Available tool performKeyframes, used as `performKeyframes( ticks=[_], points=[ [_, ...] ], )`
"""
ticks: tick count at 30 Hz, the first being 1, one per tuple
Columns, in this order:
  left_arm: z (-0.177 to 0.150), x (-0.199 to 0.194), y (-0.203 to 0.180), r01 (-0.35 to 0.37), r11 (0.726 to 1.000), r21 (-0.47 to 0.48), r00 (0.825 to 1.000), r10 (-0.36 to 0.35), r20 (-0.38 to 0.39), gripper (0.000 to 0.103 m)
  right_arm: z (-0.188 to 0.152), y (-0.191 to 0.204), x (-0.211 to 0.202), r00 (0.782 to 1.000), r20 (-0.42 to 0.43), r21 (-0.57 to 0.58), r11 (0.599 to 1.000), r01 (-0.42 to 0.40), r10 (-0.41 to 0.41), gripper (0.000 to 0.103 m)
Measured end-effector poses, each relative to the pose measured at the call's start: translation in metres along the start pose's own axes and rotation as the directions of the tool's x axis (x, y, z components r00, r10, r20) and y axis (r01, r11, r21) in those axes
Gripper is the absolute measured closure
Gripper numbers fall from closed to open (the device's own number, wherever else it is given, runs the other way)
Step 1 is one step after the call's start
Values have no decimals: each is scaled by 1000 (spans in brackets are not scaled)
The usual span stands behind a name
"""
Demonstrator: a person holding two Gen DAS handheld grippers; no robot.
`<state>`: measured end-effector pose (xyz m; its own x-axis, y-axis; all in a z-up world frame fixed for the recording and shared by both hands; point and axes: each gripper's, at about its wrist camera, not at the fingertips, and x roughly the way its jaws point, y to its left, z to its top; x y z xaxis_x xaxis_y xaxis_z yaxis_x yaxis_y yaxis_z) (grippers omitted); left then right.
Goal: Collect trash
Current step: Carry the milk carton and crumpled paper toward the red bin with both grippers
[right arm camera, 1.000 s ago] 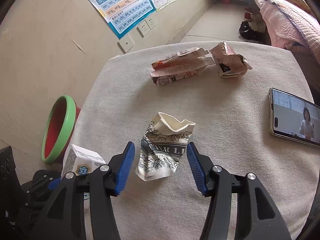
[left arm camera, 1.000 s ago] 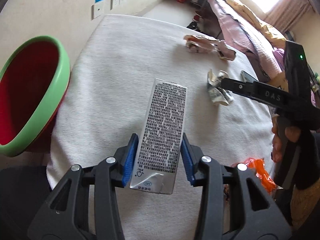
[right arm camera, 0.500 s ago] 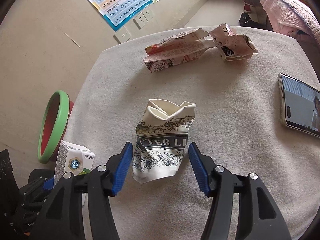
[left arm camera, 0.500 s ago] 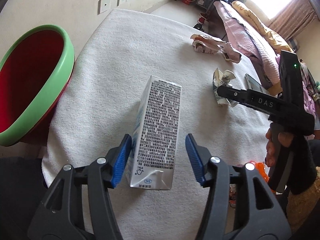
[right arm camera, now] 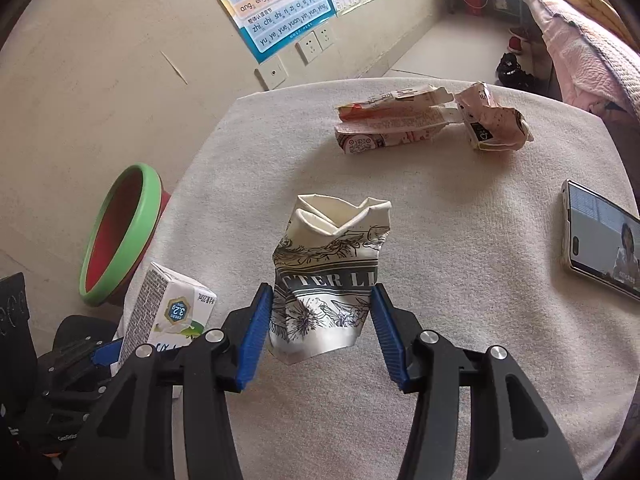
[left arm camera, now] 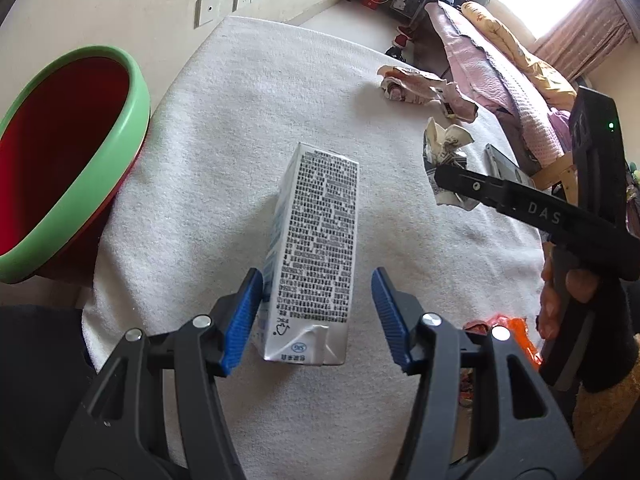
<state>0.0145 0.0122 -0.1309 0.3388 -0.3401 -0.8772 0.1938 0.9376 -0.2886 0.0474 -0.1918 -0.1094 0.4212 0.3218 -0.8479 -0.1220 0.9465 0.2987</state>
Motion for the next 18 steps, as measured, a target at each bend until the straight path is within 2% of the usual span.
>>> performKeyframes(
  ticks=[1,3,8,14,18],
  points=[
    [-1,1,0,2,1000,-1,1000,-2,-7,50,-1,2,0,1000,1,-11,1000,5,-5,54],
    [-2,2,1,5,1000,-4,1000,-5,-13,60,-2,6,-1,1000,5,-26,1000,9,-9,54],
    [0,-6,-1,-9,1000,-1,1000,9,22,63,-1,14,-9,999,31,-48,999,14,-12,54],
    [10,-33,2,-45,999,-12,990,46,136,67,-3,35,-30,996,83,-94,995,-16,24,54],
    [15,-44,9,-62,998,-27,982,66,179,67,-5,56,-36,994,93,-134,990,-48,61,54]
  ],
)
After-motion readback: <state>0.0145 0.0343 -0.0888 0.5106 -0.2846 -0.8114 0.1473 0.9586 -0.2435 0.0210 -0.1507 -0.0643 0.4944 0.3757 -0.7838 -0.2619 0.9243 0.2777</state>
